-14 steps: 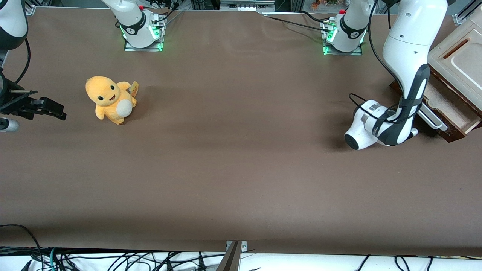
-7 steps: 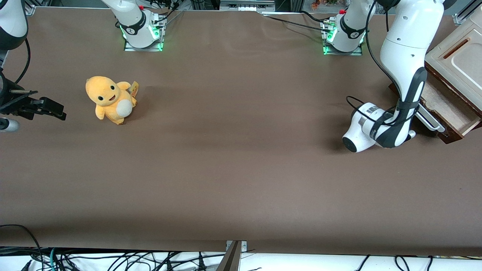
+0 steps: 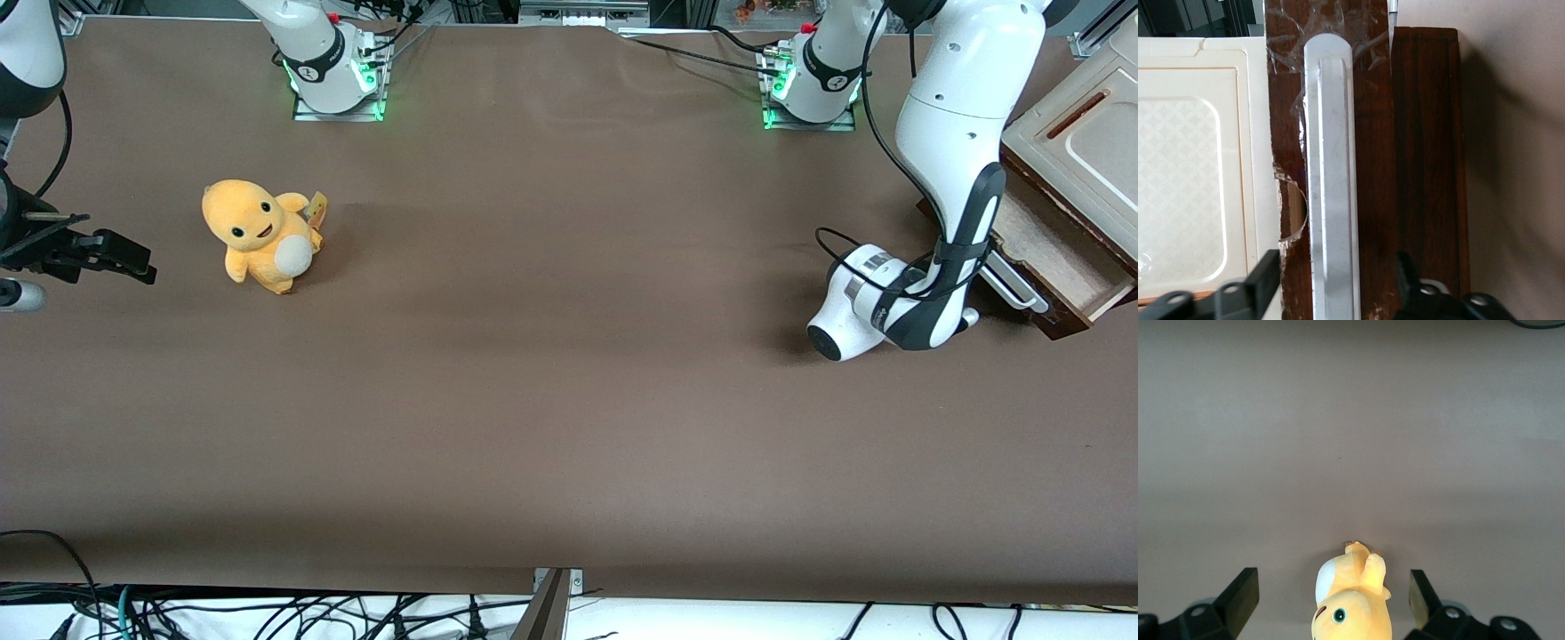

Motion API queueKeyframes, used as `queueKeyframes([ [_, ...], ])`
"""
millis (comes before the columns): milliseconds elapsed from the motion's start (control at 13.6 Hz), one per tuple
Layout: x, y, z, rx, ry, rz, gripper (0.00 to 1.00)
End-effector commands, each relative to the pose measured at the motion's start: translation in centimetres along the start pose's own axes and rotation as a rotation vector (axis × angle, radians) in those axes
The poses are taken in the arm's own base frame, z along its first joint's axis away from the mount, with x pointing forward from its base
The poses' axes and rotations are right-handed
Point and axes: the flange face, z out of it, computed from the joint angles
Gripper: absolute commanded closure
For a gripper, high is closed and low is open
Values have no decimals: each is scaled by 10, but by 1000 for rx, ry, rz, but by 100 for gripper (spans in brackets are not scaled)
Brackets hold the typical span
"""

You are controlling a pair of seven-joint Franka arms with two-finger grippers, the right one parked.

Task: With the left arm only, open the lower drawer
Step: 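Open the left gripper and lift it away from the handle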

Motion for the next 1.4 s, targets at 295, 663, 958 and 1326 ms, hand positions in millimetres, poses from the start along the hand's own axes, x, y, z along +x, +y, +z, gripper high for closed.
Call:
queueKeyframes([
  [295,14,-36,-40,-104,-62,74,0],
  [663,23,-105,-106,-316,-112,216,0],
  [958,28,-187,-139,-549,-63,392,0],
  [1326,27,-290,-175,-872,24,448,0],
])
